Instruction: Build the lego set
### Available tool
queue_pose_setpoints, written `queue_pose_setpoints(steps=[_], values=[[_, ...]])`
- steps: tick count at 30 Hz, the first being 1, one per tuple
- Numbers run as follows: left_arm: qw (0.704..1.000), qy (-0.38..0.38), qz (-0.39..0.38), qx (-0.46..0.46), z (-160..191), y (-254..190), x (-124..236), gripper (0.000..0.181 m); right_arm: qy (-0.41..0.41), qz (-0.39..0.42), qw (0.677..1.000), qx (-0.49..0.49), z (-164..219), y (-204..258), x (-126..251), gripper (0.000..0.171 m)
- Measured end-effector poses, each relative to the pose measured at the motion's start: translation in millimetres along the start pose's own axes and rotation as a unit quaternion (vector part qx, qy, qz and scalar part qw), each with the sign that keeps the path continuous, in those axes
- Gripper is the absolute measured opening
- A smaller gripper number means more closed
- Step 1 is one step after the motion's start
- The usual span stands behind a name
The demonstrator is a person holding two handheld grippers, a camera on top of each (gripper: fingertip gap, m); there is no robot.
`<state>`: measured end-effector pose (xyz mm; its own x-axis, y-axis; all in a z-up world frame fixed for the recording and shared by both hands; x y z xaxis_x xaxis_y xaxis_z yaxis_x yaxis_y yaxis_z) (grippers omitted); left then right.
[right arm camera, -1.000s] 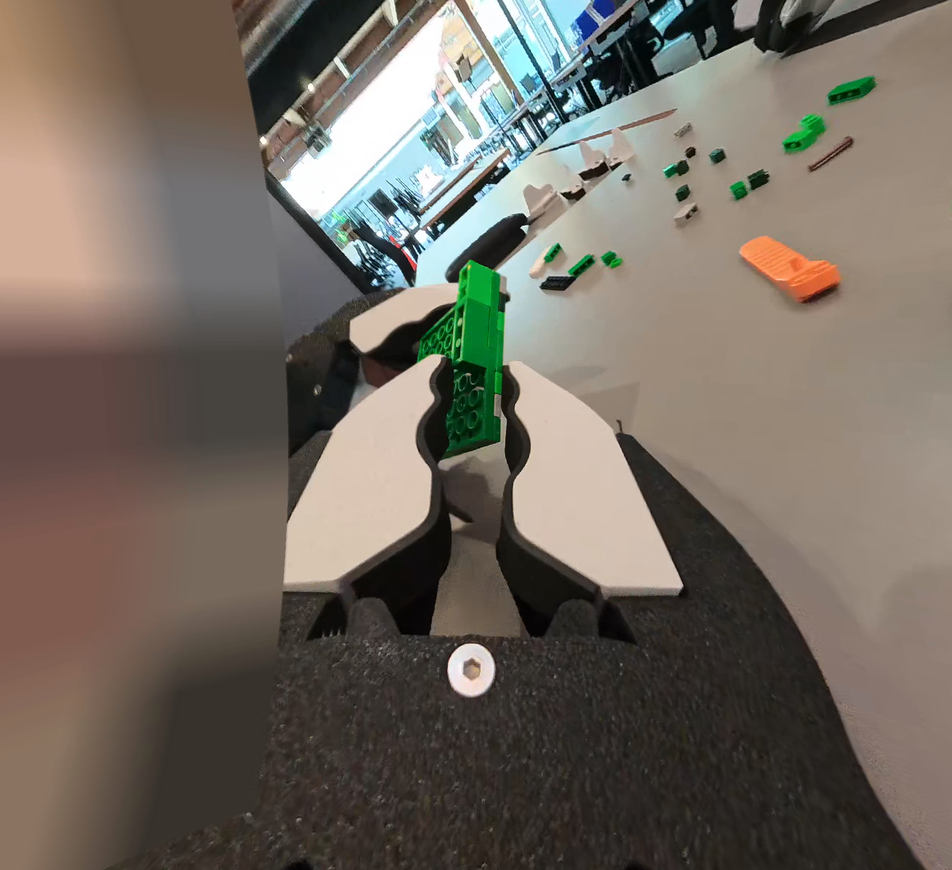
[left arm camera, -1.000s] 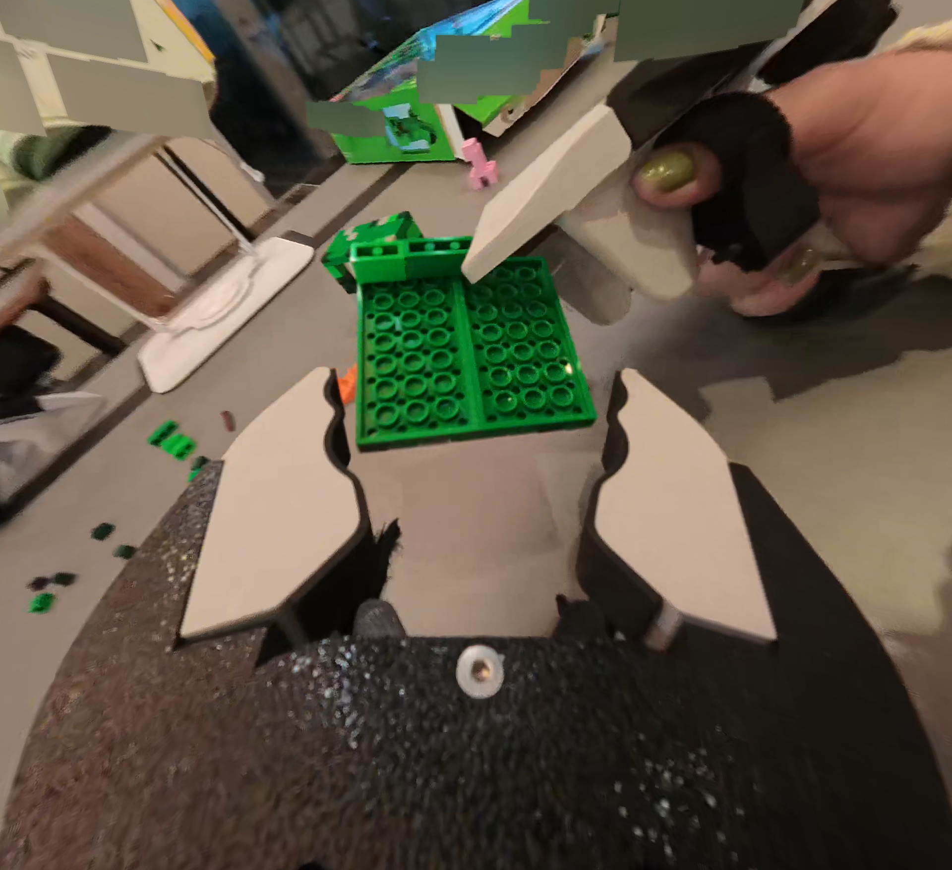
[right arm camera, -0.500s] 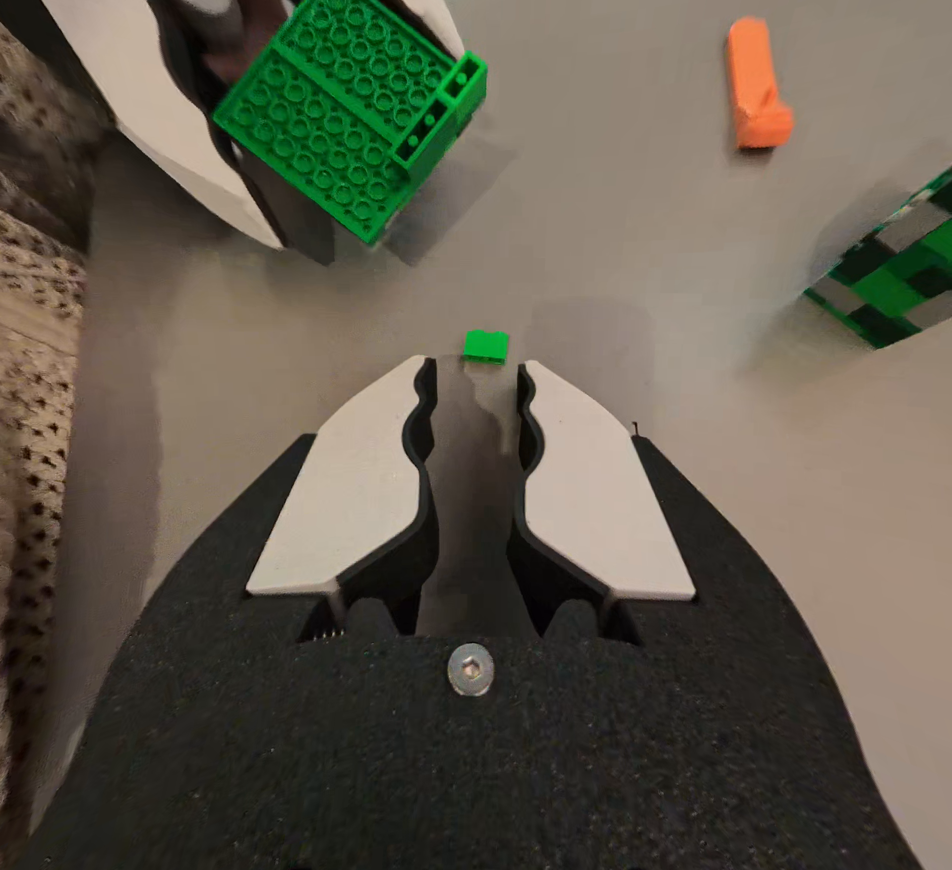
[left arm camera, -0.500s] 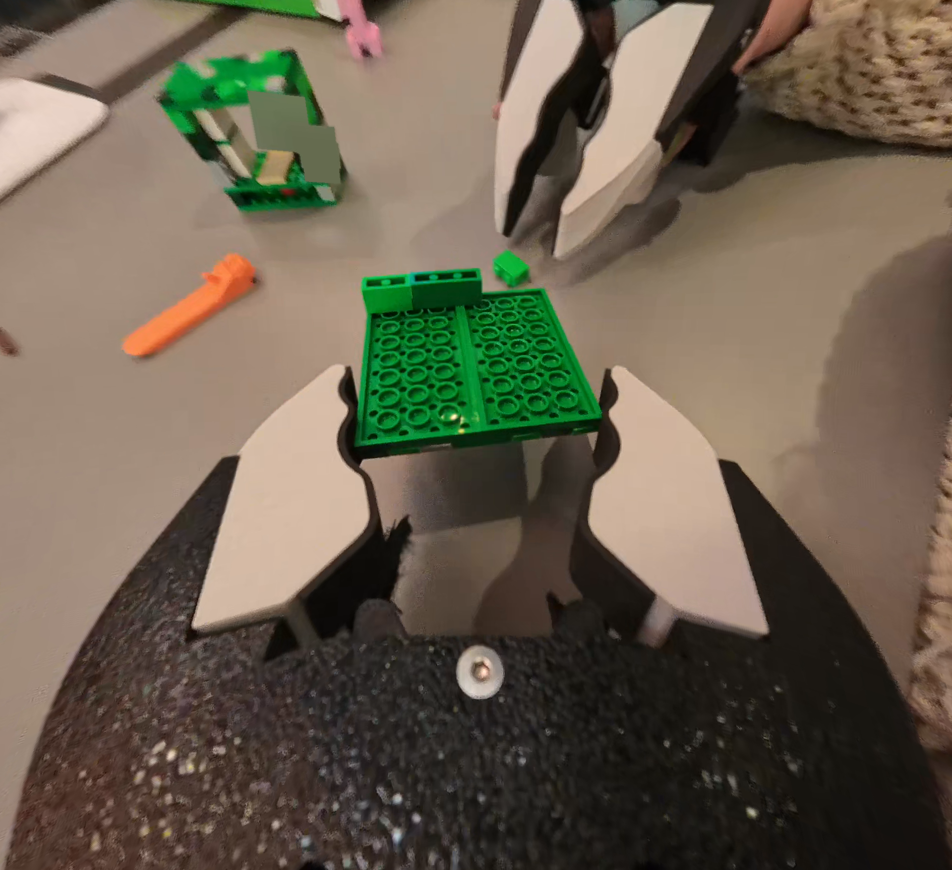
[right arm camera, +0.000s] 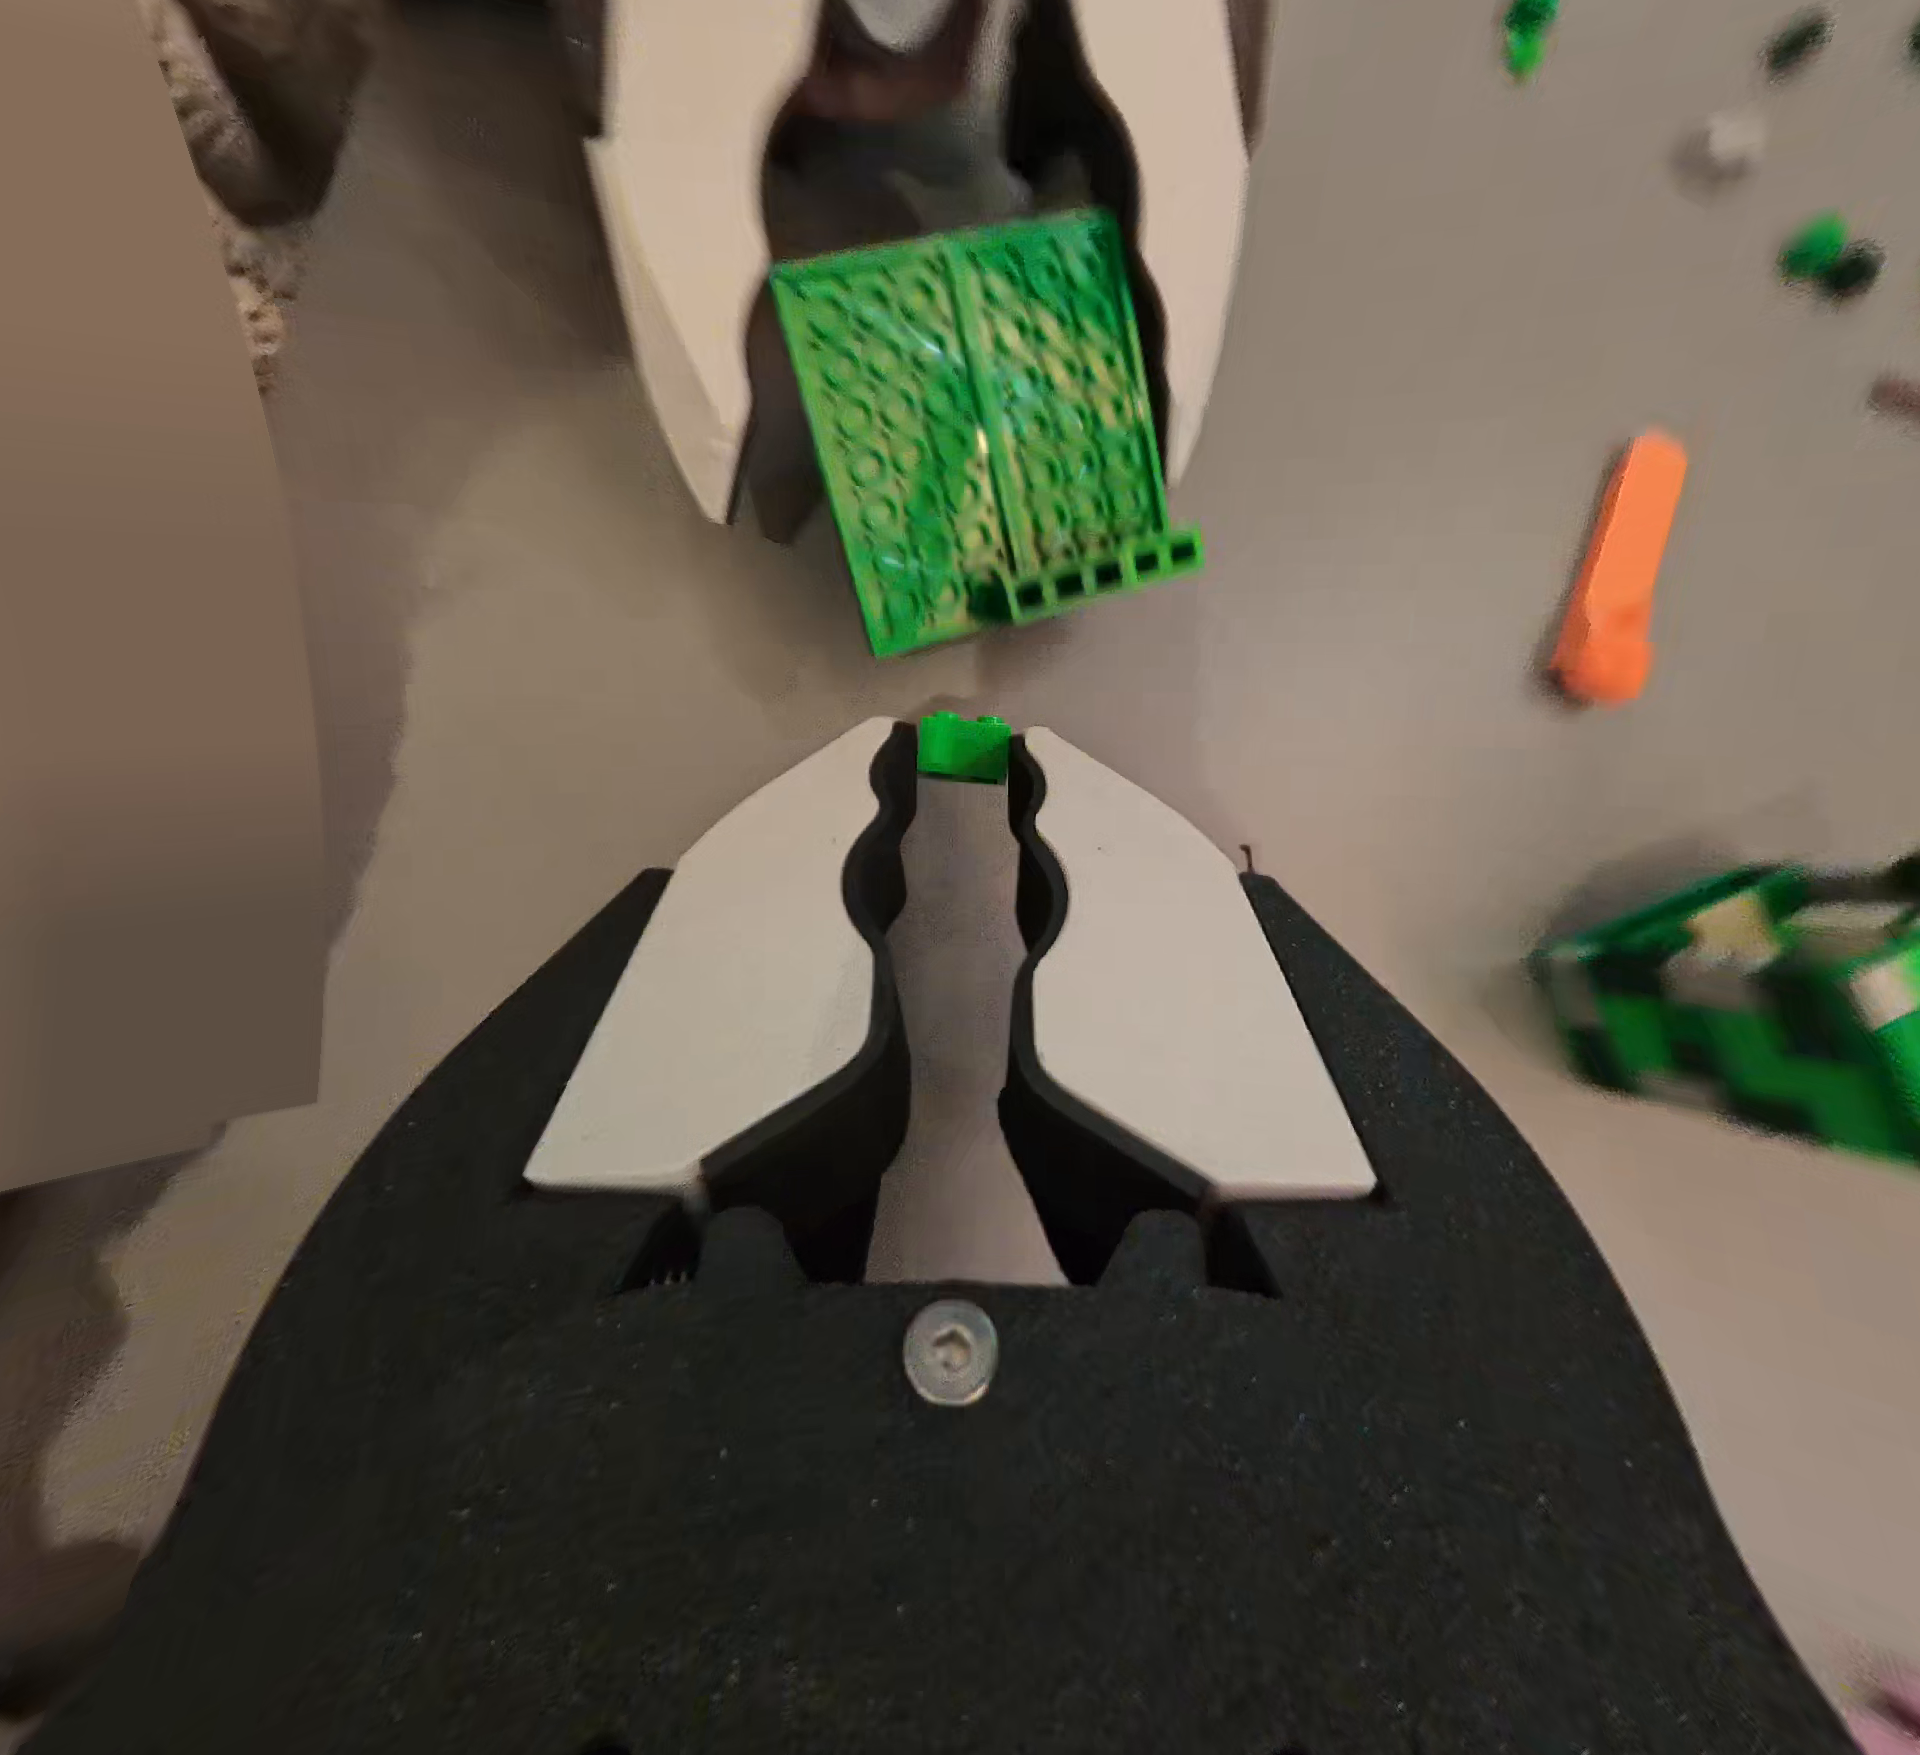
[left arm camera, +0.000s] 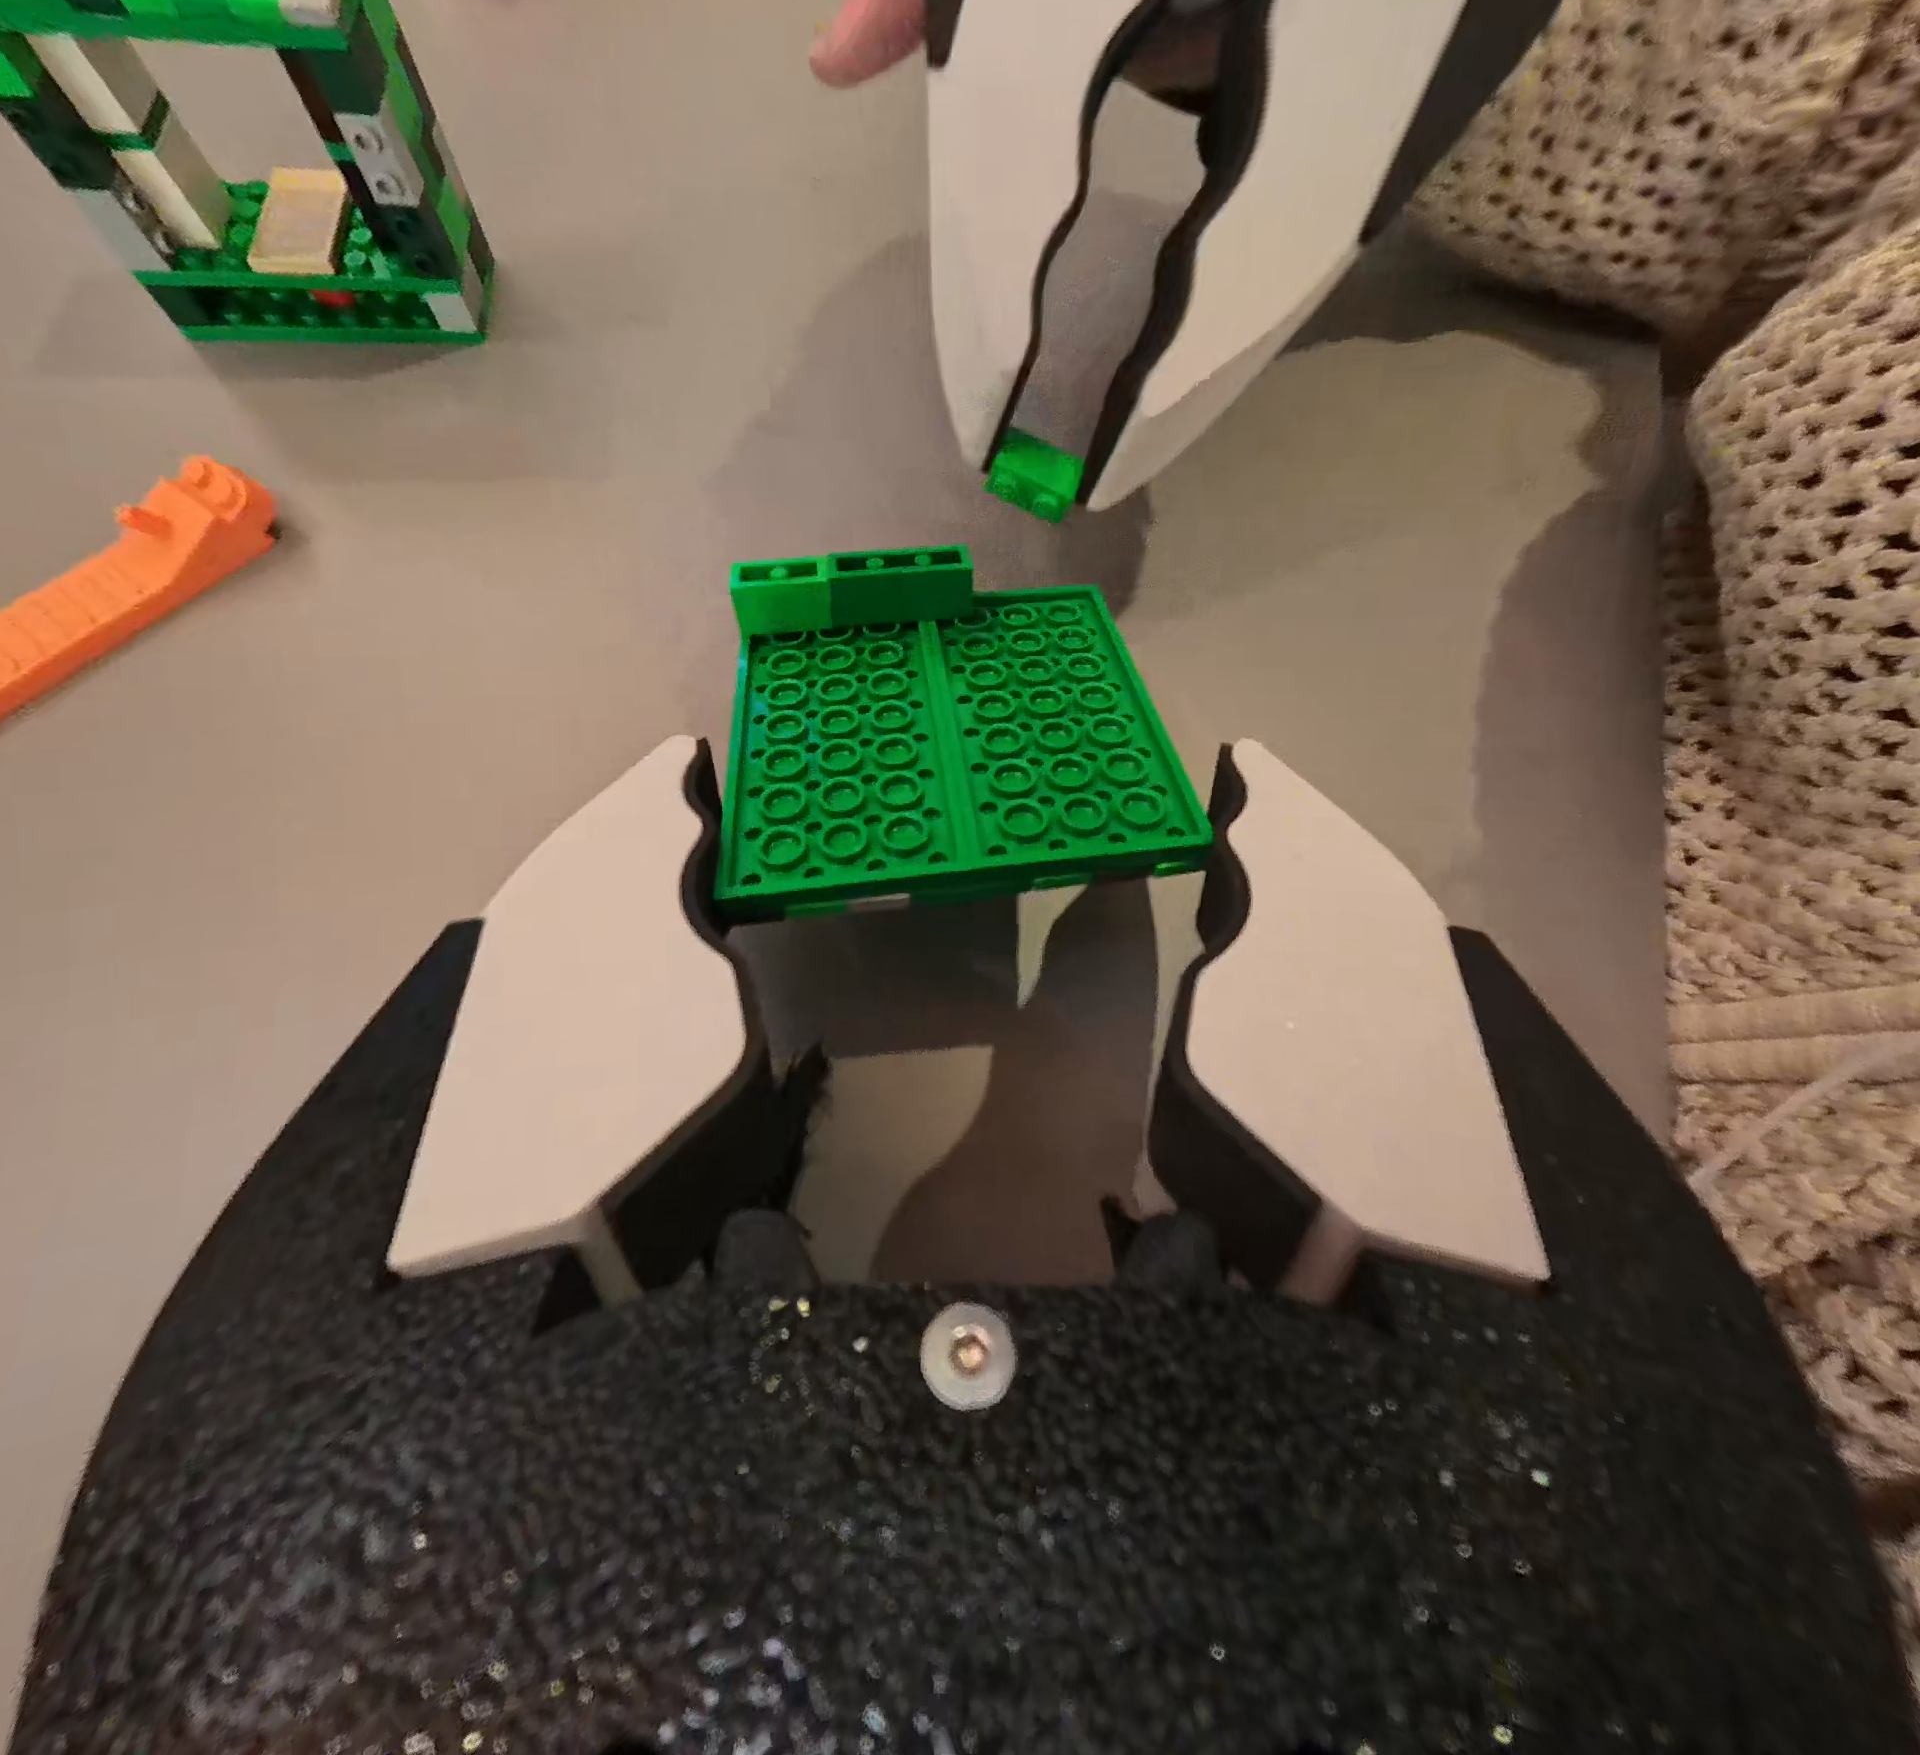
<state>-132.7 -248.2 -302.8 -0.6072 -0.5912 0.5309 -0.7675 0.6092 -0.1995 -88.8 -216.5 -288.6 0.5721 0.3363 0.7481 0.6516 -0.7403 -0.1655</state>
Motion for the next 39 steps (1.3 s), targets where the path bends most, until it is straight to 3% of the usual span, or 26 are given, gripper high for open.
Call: queue_pose_setpoints(steps=[4,9,14,19,23,26,30,33,39], values=[[1.0,-0.001,0.02,0.005,-2,-5,-4,0.089,0.069,-0.035,0.987,0.138,-22,5,8,0.016],[1.0,-0.006,0.021,0.011,-6,-8,-8,0.089,0.211,-0.055,0.94,0.264,-18,6,1,0.016],[0.999,-0.042,0.006,0.021,-15,-7,-6,0.089,0.231,-0.039,0.924,0.303,-22,5,-3,0.017],[0.992,-0.105,-0.058,0.023,-26,0,4,0.089,0.138,0.022,0.963,0.23,-39,-4,12,0.026],[0.983,-0.141,-0.118,0.018,-33,5,11,0.089,0.005,0.082,0.994,0.073,-51,-14,35,0.023],[0.975,-0.158,-0.153,0.01,-36,7,14,0.089,-0.078,0.1,0.989,-0.079,-44,-18,39,0.021],[0.973,-0.137,-0.183,0.024,-28,13,17,0.089,-0.062,0.109,0.973,-0.193,2,-21,31,0.02],[0.977,-0.126,-0.171,0.027,-25,10,15,0.089,-0.039,0.147,0.962,-0.226,35,-25,33,0.023],[0.993,-0.056,-0.099,0.018,-24,5,3,0.089,-0.104,0.12,0.971,-0.179,26,-9,28,0.032]])
Point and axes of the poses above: each gripper's, where its closed fingertips meet, x back along the fingers, z out of its underside, y = z × x across the jaws, the point moved 1 cm from there along x, back along the fingers, and after that the axes turned 5 degrees about x, right-handed, at the moved point
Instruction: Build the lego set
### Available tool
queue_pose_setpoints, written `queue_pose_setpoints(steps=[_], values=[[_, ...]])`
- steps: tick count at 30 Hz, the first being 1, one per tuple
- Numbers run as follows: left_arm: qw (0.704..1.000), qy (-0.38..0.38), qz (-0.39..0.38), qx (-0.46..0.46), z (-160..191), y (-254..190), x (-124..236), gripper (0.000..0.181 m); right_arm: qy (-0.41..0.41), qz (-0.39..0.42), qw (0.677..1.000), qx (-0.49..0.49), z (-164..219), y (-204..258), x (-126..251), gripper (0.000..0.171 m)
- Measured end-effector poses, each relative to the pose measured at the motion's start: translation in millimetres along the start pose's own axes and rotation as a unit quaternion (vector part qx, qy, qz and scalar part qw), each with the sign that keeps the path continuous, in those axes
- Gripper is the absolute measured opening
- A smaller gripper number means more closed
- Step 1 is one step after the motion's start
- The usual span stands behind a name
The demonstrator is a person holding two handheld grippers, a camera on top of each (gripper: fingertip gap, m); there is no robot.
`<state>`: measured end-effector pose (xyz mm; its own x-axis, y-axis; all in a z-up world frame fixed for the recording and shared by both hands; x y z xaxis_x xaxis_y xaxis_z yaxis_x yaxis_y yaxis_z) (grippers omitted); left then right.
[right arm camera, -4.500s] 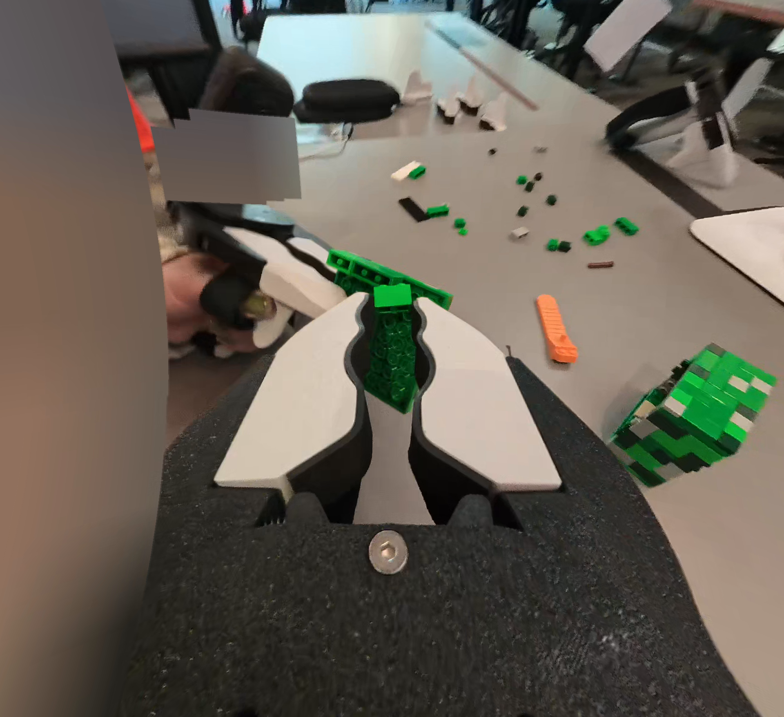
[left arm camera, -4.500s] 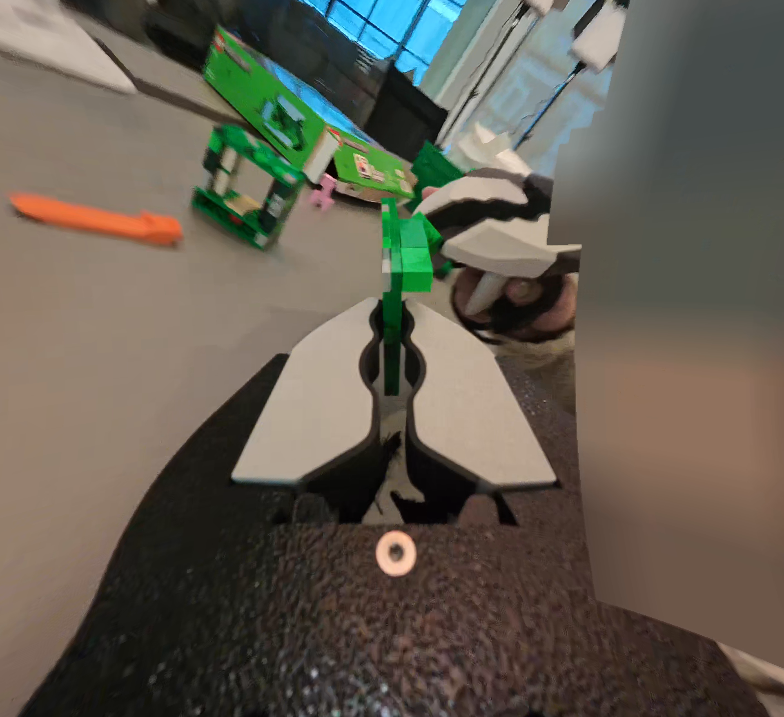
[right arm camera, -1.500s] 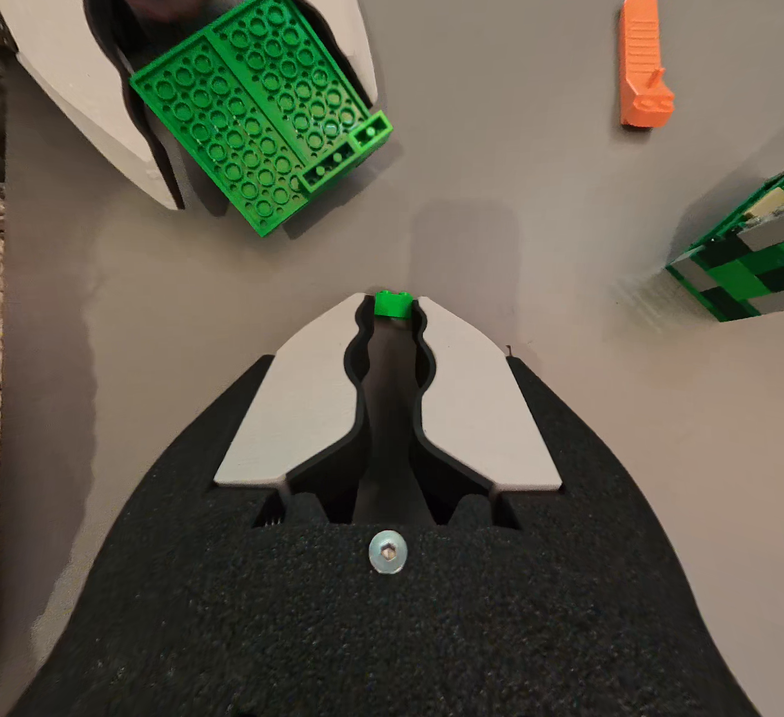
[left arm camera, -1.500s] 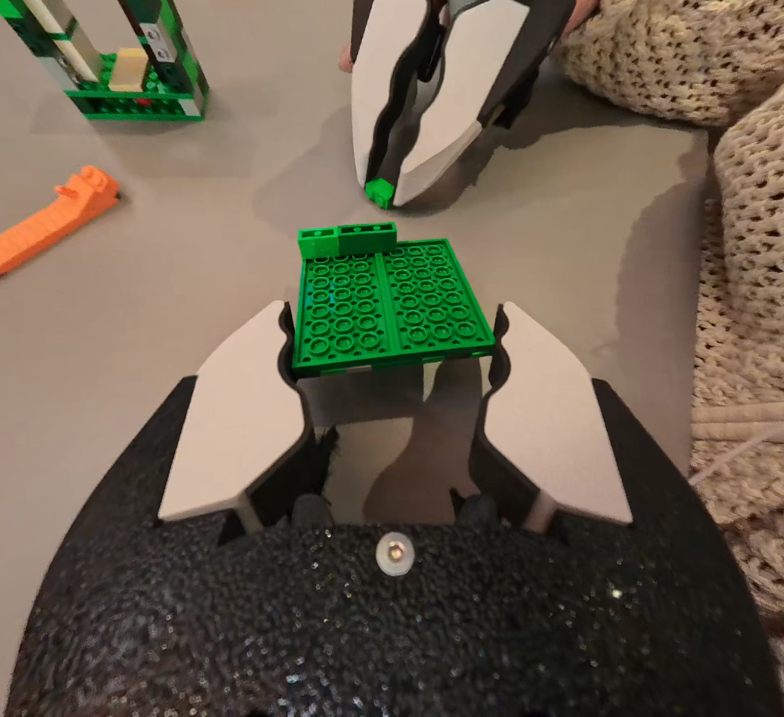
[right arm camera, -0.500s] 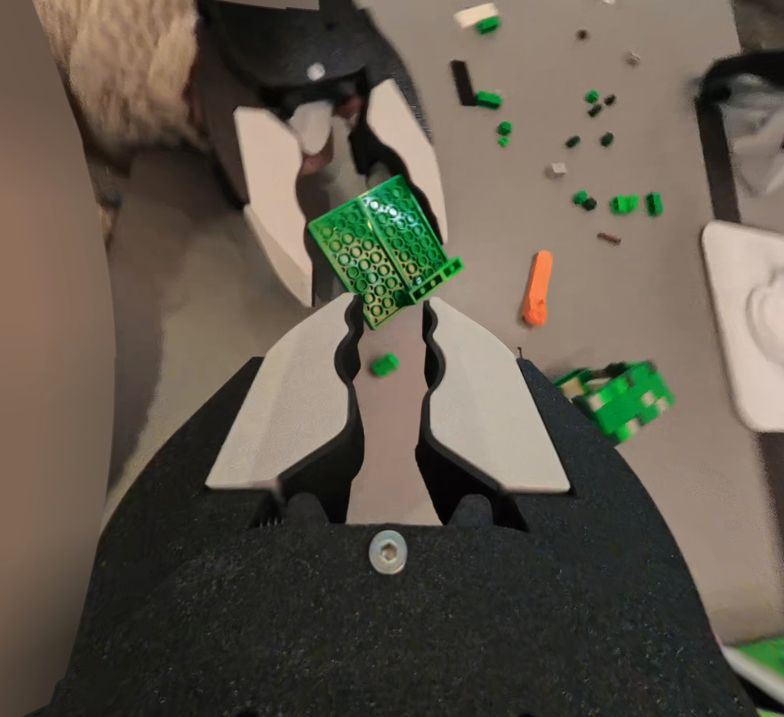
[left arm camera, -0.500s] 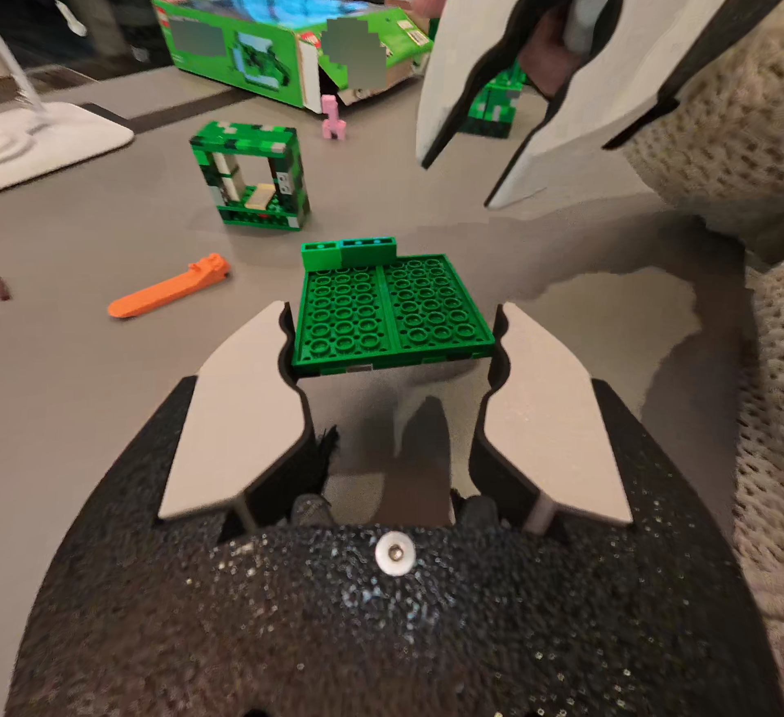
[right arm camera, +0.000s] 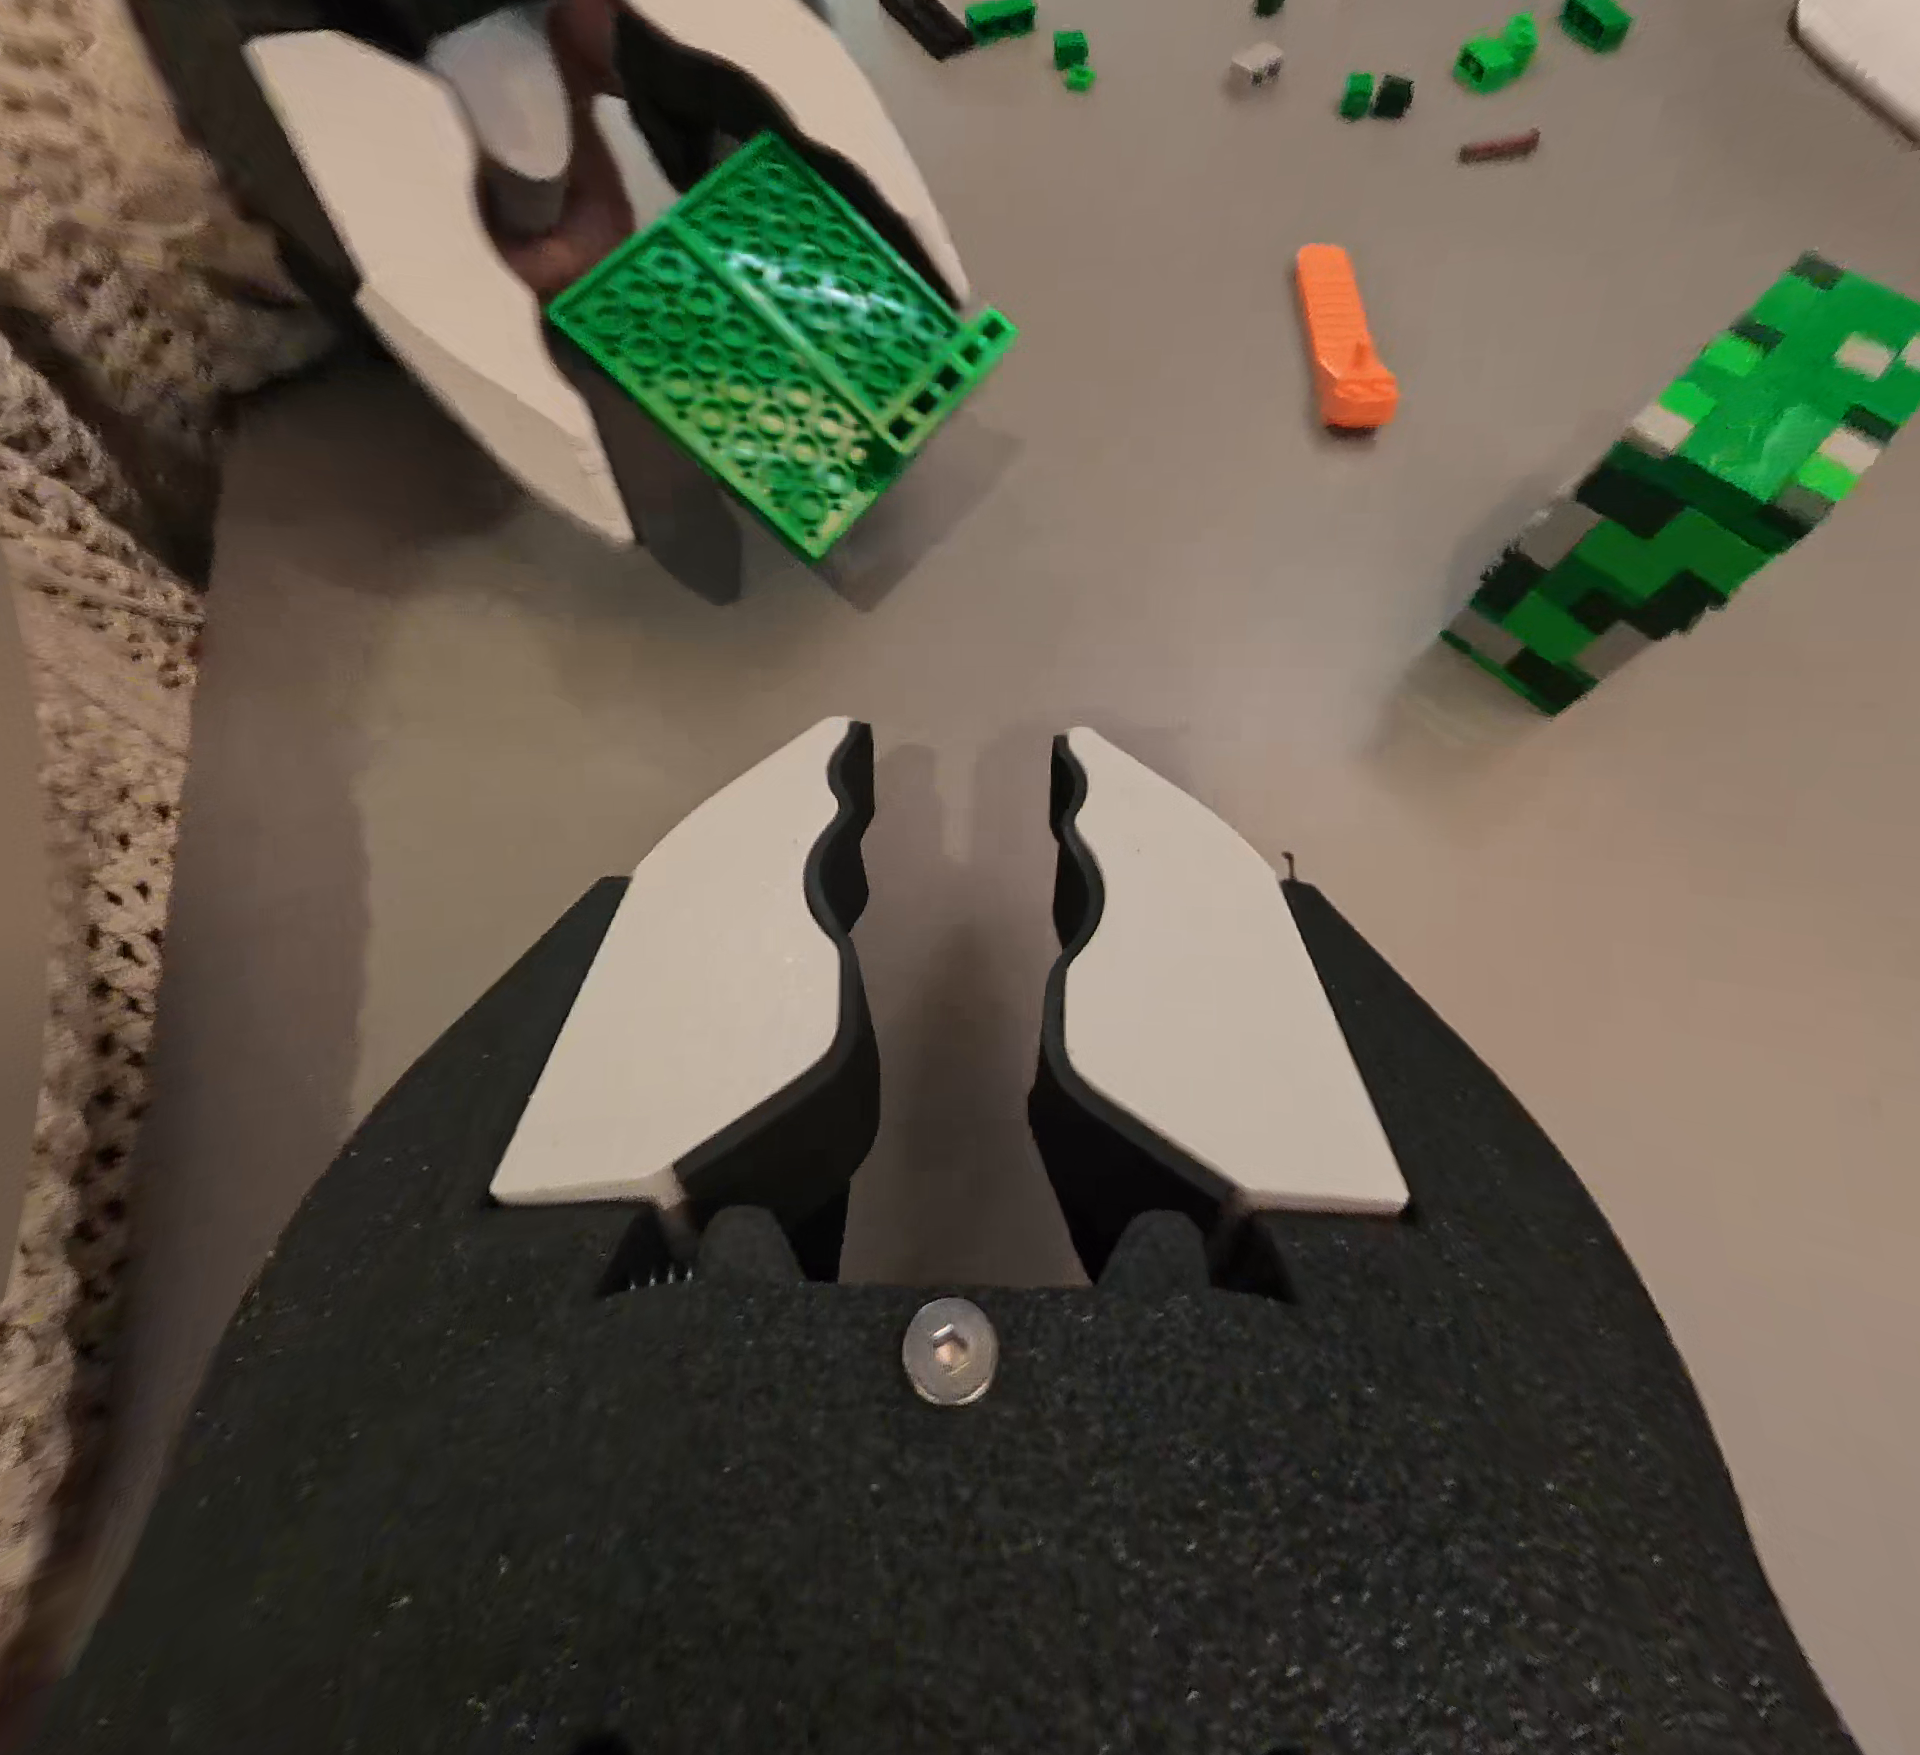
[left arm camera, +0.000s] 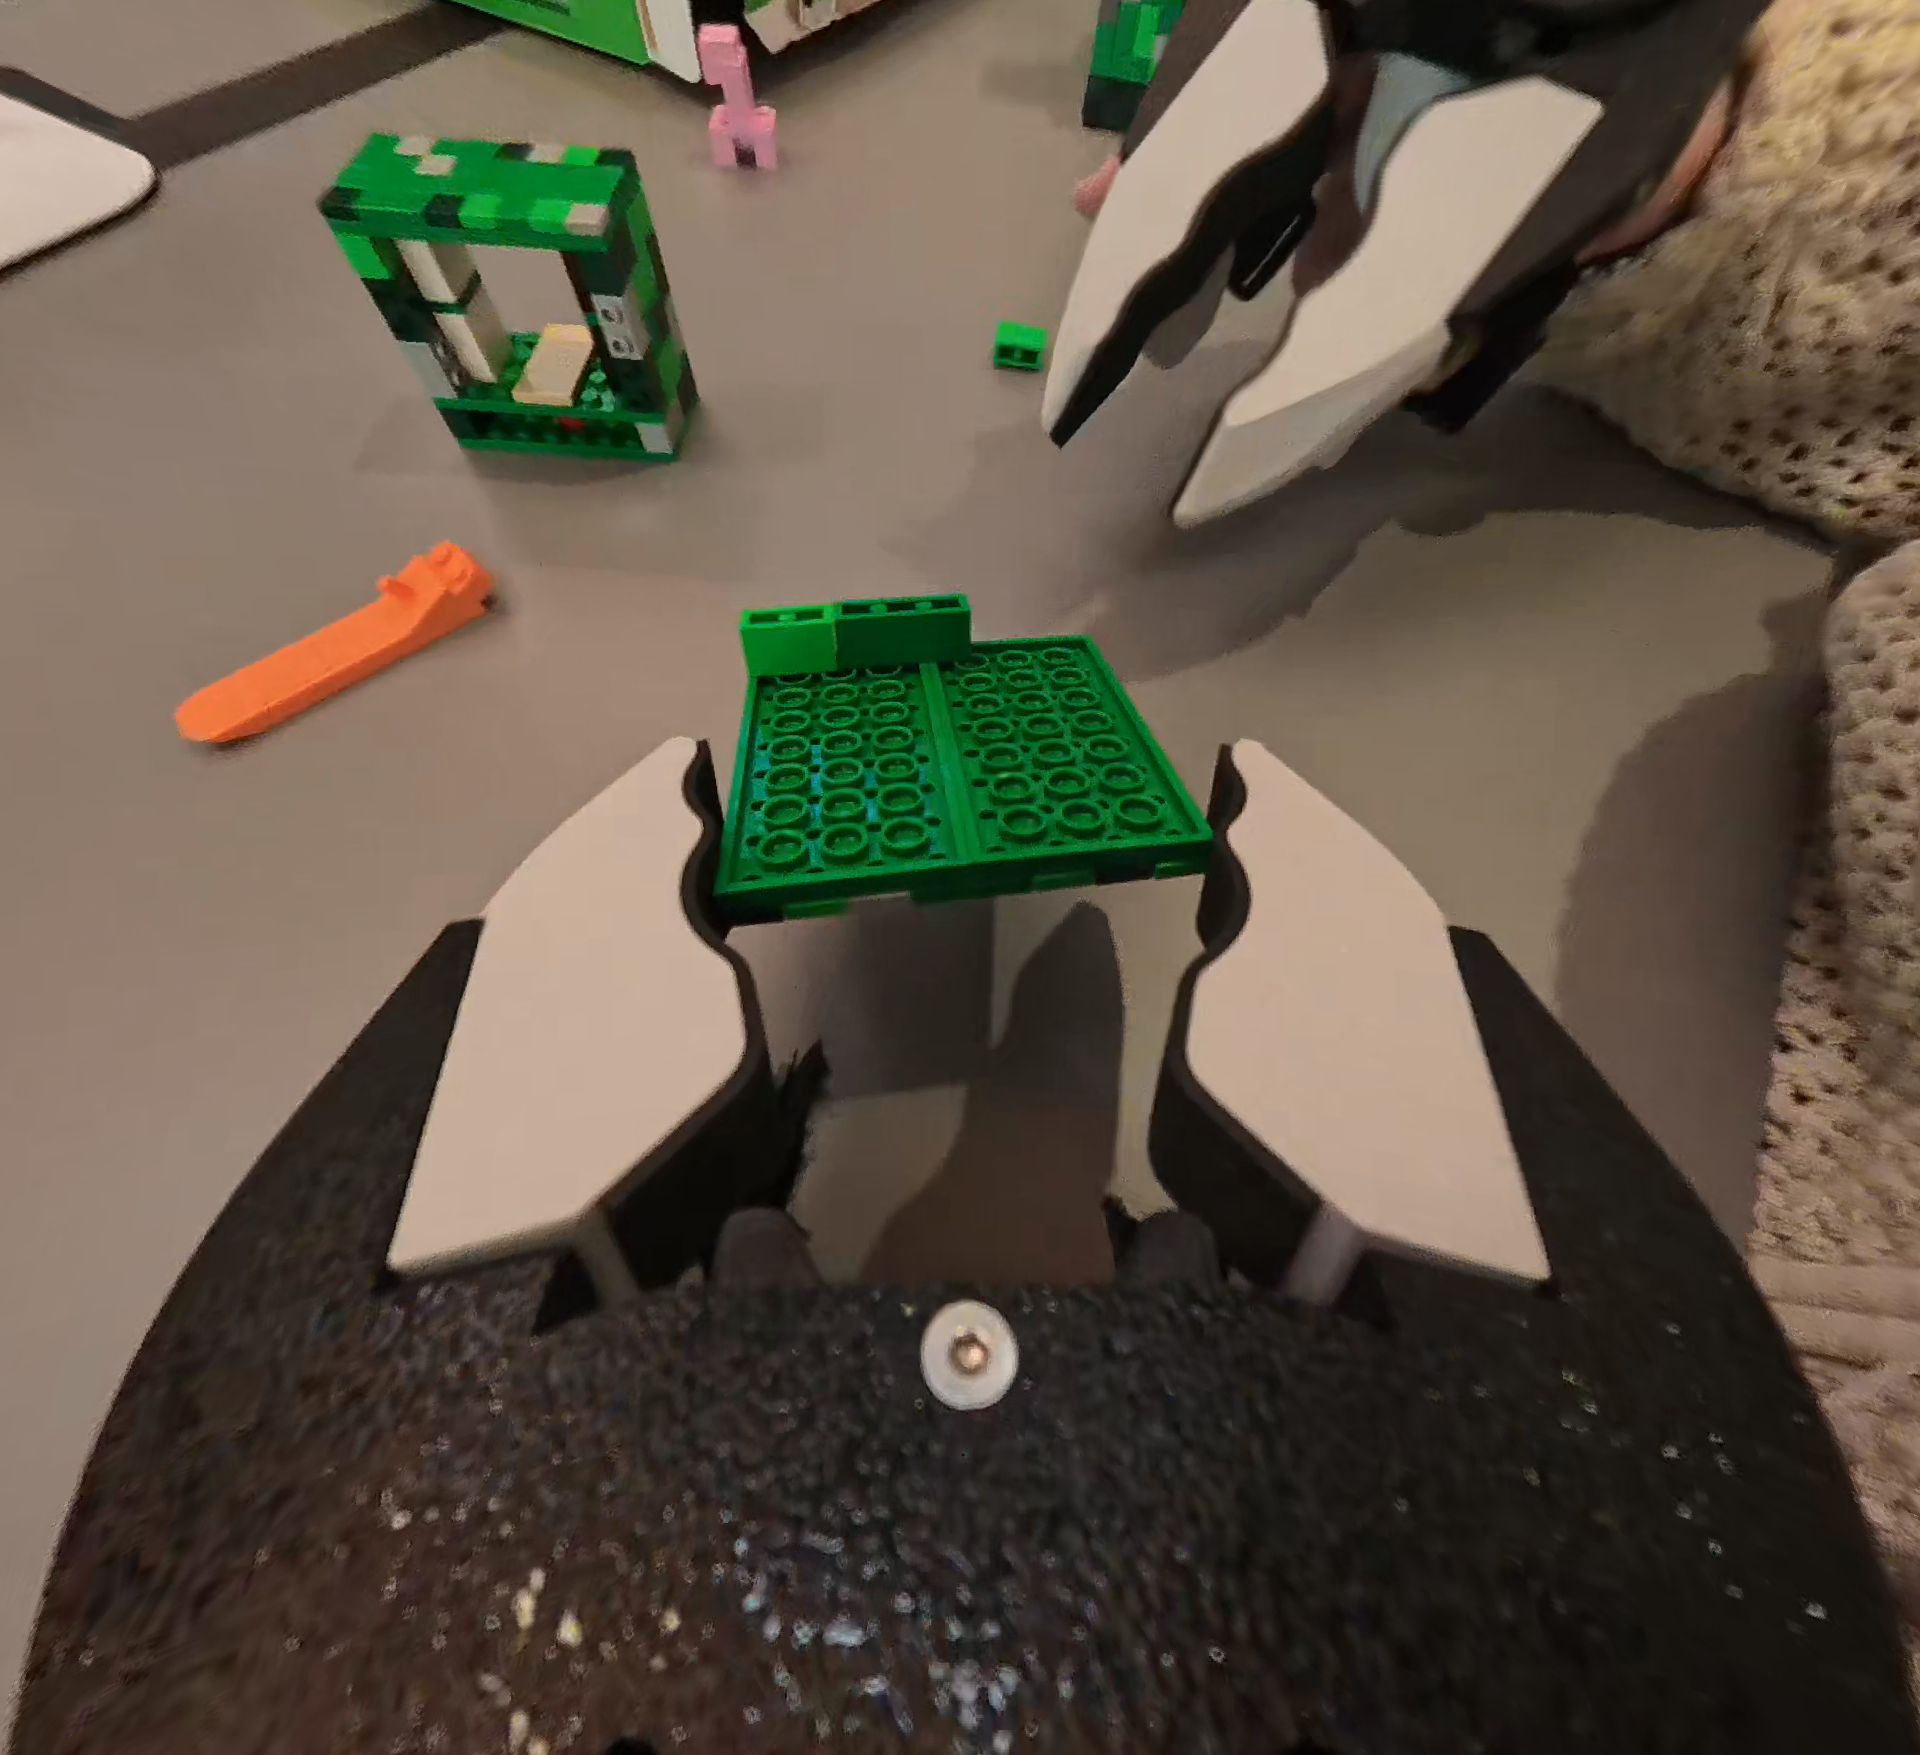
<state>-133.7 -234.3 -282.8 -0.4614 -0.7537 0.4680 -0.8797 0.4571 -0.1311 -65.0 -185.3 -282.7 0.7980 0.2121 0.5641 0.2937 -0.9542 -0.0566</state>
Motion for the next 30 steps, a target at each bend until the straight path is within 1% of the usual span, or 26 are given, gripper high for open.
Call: queue_pose_setpoints(steps=[2,4,6,7,8,10,11,12,13,14,16,18,21,24,25,27,30], values=[[0.998,-0.001,0.042,0.045,-7,-6,-2,0.089,-0.03,0.007,0.997,0.076,-9,8,0,0.04],[0.994,-0.015,0.069,0.089,-14,-8,-4,0.089,-0.053,0.018,0.984,0.171,-18,22,-1,0.039],[0.994,-0.034,0.065,0.079,-17,-8,-6,0.089,-0.065,0.057,0.964,0.252,-26,27,-1,0.032],[0.996,-0.042,0.055,0.057,-18,-7,-7,0.089,-0.061,0.072,0.964,0.25,-26,24,-2,0.027],[0.997,-0.054,0.044,0.024,-20,-9,-7,0.089,-0.059,0.08,0.972,0.212,-26,17,-1,0.023],[0.996,-0.07,0.012,-0.054,-21,-11,-8,0.089,-0.094,0.041,0.993,0.062,-29,4,2,0.026],[0.994,-0.065,-0.011,-0.092,-20,-11,-9,0.089,-0.123,-0.006,0.992,-0.018,-36,3,5,0.03],[0.99,-0.055,-0.032,-0.127,-19,-12,-11,0.089,-0.15,-0.041,0.984,-0.088,-43,1,8,0.034],[0.985,-0.047,-0.046,-0.158,-17,-14,-14,0.089,-0.154,-0.051,0.978,-0.134,-46,-4,7,0.035],[0.98,-0.042,-0.054,-0.185,-17,-17,-16,0.089,-0.141,-0.054,0.977,-0.148,-45,-5,4,0.035],[0.974,-0.041,-0.056,-0.215,-17,-24,-20,0.089,-0.101,-0.042,0.985,-0.136,-40,-4,-7,0.033],[0.976,-0.039,-0.039,-0.21,-16,-29,-23,0.089,-0.063,-0.045,0.988,-0.13,-35,1,-17,0.032],[0.983,-0.007,0.012,-0.186,-9,-30,-23,0.089,-0.051,-0.044,0.99,-0.126,-28,-2,-17,0.031],[0.984,0.049,0.072,-0.157,-4,-24,-18,0.089,-0.054,-0.046,0.992,-0.105,-21,-6,-7,0.029],[0.983,0.071,0.088,-0.147,-4,-20,-16,0.089,-0.033,-0.025,0.995,-0.089,-12,-12,-4,0.029],[0.979,0.108,0.112,-0.133,-8,-10,-12,0.088,0.035,0.051,0.997,-0.034,14,-34,4,0.029],[0.965,0.181,0.144,-0.125,-12,0,-7,0.088,0.122,0.12,0.985,0.024,48,-56,20,0.031]])
Point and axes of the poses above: each gripper's, where its closed fingertips meet, x back along the fingers, z out of its underside, y = z × x across the jaws, the point moved 1 cm from there along x, back along the fingers, and after that the axes turned 5 degrees about x, right-handed, at the moved point
